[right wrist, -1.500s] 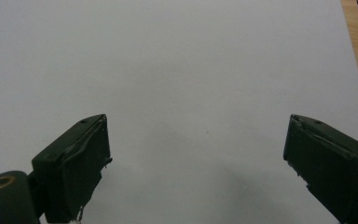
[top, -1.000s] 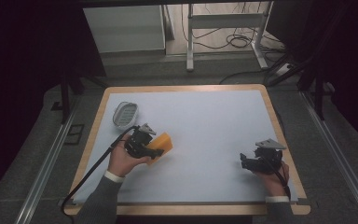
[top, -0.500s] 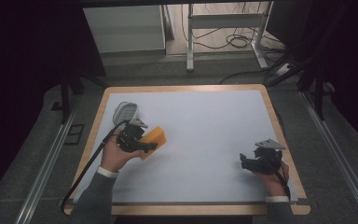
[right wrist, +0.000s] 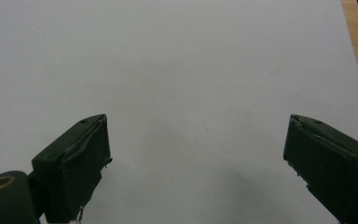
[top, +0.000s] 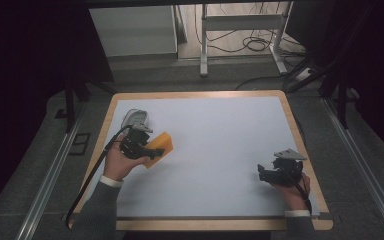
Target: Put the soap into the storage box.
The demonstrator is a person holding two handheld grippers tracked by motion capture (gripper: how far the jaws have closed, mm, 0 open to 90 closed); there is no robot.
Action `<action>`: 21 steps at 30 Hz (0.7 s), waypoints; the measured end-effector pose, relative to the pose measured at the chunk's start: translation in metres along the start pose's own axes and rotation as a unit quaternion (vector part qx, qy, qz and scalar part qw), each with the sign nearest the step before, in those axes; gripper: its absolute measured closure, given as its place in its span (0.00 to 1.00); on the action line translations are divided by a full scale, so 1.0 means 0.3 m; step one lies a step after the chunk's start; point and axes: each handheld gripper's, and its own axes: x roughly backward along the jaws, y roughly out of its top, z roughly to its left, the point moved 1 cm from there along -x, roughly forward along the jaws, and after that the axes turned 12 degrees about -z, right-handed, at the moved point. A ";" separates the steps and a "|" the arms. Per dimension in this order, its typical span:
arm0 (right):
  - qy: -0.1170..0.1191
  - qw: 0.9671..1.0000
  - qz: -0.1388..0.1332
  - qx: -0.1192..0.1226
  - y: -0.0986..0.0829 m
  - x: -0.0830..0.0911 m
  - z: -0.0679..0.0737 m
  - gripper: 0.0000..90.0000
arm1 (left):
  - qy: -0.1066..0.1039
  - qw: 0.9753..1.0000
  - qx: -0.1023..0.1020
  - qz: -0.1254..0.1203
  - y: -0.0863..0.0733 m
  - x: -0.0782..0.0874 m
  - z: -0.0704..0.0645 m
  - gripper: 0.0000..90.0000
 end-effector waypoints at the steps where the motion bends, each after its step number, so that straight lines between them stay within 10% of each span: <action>1: 0.000 1.000 0.000 0.000 0.000 0.000 0.000 0.08 | 0.000 1.000 0.000 0.000 0.000 0.000 0.000 0.67; 21: -0.001 1.000 0.002 0.003 -0.004 -0.003 -0.001 0.08 | 0.019 1.000 0.013 0.008 -0.001 -0.004 0.055 0.67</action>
